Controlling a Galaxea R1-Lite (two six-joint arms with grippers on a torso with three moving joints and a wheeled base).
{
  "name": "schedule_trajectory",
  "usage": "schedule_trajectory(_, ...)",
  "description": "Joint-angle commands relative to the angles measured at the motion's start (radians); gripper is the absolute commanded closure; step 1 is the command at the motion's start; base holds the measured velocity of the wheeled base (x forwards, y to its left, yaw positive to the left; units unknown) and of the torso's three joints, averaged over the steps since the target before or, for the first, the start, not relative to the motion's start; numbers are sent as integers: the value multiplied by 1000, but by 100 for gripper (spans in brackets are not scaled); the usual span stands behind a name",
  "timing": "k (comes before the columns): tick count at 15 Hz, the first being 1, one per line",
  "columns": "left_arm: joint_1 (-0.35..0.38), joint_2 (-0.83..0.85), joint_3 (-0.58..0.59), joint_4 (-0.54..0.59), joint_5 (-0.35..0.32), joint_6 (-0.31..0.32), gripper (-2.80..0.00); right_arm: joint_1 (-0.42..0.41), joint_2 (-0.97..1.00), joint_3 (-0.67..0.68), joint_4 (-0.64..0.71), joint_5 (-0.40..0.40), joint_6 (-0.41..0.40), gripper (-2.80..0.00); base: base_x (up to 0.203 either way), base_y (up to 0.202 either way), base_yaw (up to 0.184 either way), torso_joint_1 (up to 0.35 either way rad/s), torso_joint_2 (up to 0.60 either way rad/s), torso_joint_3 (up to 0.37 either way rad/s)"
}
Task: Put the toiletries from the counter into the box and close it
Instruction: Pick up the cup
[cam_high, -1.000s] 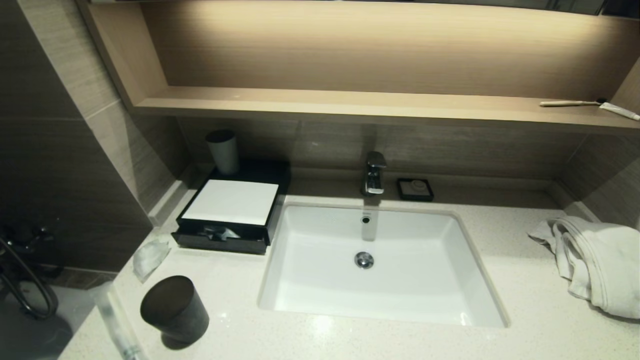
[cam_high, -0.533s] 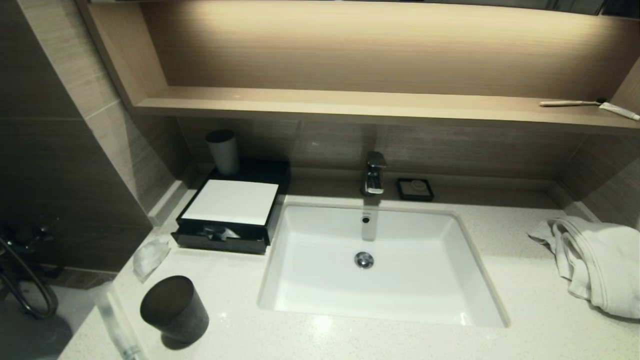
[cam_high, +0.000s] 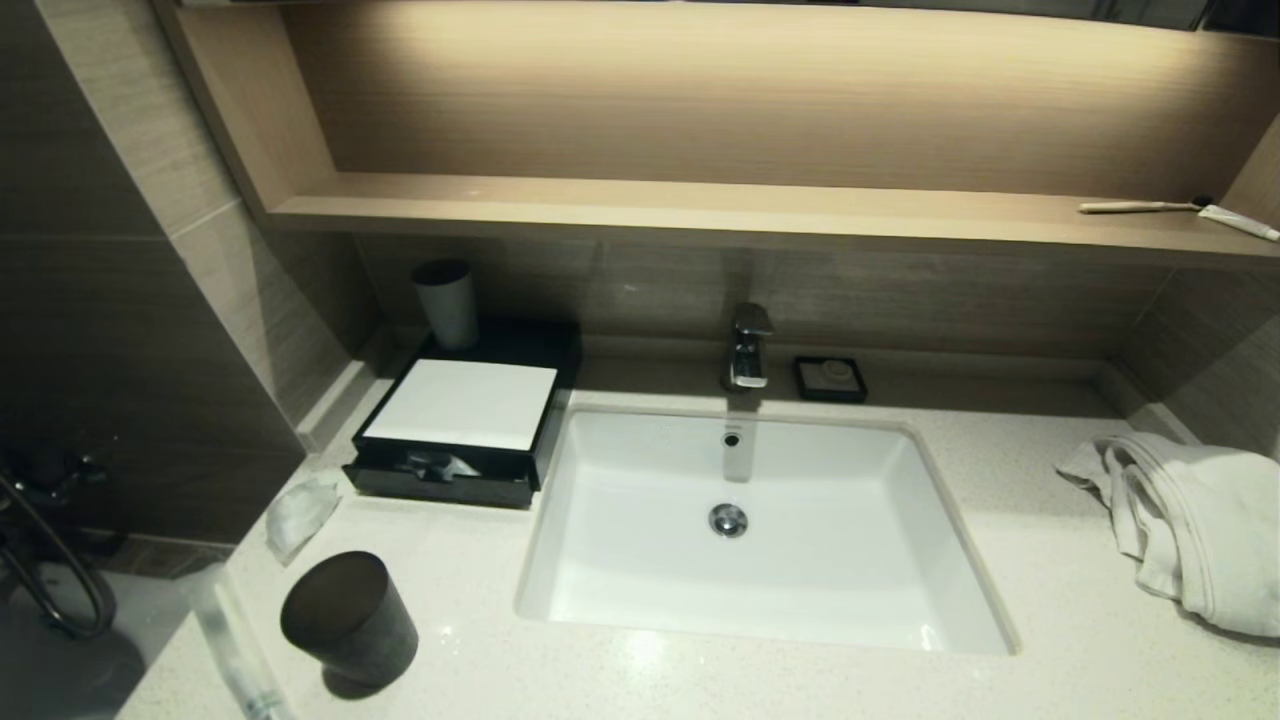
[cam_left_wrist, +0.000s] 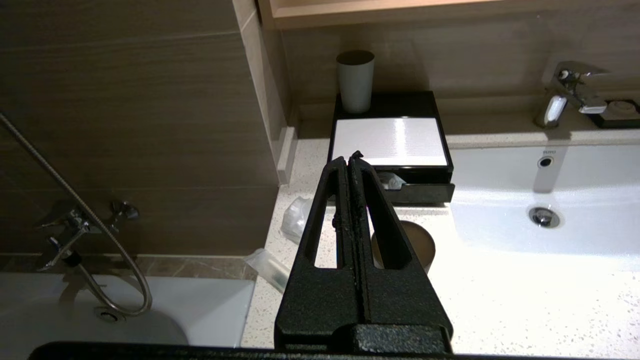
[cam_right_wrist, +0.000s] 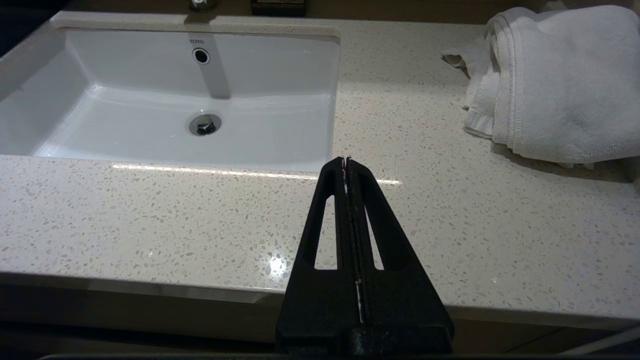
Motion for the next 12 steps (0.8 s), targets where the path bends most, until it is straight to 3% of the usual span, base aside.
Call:
schedule_trajectory(1, 0, 125, -1, -20, 0, 0, 0, 0, 0, 0, 0, 0, 0, 0, 0, 0, 0, 0, 0, 0)
schedule_trajectory(4, 0, 195, 44, -86, 2, -2, 0, -1, 0, 0, 0, 0, 0, 0, 0, 0, 0, 0, 0, 0)
schedule_trajectory(8, 1, 184, 149, -89, 8, -5, 0, 0, 0, 0, 0, 0, 0, 0, 0, 0, 0, 0, 0, 0)
schedule_trajectory(12, 0, 164, 218, -87, 4, -46, 0, 0, 0, 0, 0, 0, 0, 0, 0, 0, 0, 0, 0, 0)
